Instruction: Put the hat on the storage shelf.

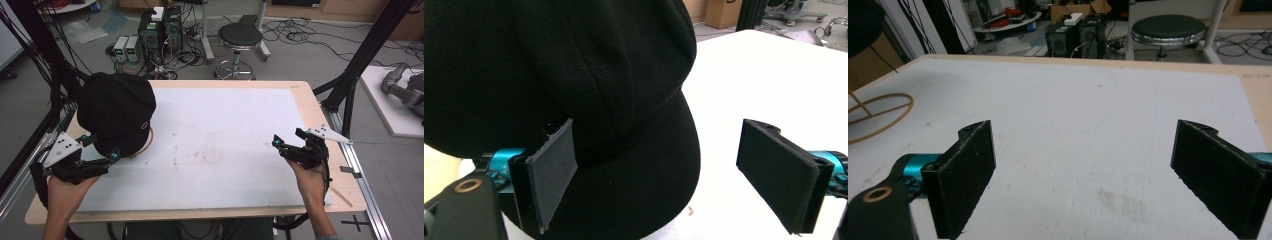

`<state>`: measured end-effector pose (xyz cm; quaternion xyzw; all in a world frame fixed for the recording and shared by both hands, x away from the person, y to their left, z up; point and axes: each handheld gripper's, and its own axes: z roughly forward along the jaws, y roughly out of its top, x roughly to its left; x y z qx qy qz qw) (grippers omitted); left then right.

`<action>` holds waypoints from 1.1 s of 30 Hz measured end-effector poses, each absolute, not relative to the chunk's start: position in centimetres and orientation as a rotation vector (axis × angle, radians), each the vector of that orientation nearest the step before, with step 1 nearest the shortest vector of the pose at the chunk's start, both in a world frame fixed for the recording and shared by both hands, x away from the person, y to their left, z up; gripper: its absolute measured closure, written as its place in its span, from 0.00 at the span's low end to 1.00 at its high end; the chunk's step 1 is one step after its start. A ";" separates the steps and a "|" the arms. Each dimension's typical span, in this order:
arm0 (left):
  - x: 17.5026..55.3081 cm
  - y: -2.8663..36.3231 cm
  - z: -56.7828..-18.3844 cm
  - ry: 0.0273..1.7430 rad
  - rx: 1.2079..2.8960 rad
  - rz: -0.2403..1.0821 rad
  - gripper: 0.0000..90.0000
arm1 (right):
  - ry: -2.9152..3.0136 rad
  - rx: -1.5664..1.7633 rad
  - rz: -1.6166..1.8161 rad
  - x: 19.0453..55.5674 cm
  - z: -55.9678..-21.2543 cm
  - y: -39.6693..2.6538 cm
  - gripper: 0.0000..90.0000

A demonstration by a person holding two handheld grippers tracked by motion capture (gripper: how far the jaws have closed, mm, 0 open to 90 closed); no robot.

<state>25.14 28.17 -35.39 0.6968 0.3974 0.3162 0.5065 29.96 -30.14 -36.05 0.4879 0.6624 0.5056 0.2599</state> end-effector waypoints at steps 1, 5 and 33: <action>25.2 28.1 -35.4 0.958 1.684 0.762 0.18 | 1.792 1.326 1.367 29.7 -36.4 -30.2 0.12; 25.2 28.2 -35.5 0.964 1.678 0.763 0.19 | 1.808 1.339 1.369 29.3 -37.4 -30.1 0.12; 25.7 27.7 -35.6 0.951 1.689 0.754 0.18 | 1.811 1.352 1.363 28.9 -37.6 -30.5 0.12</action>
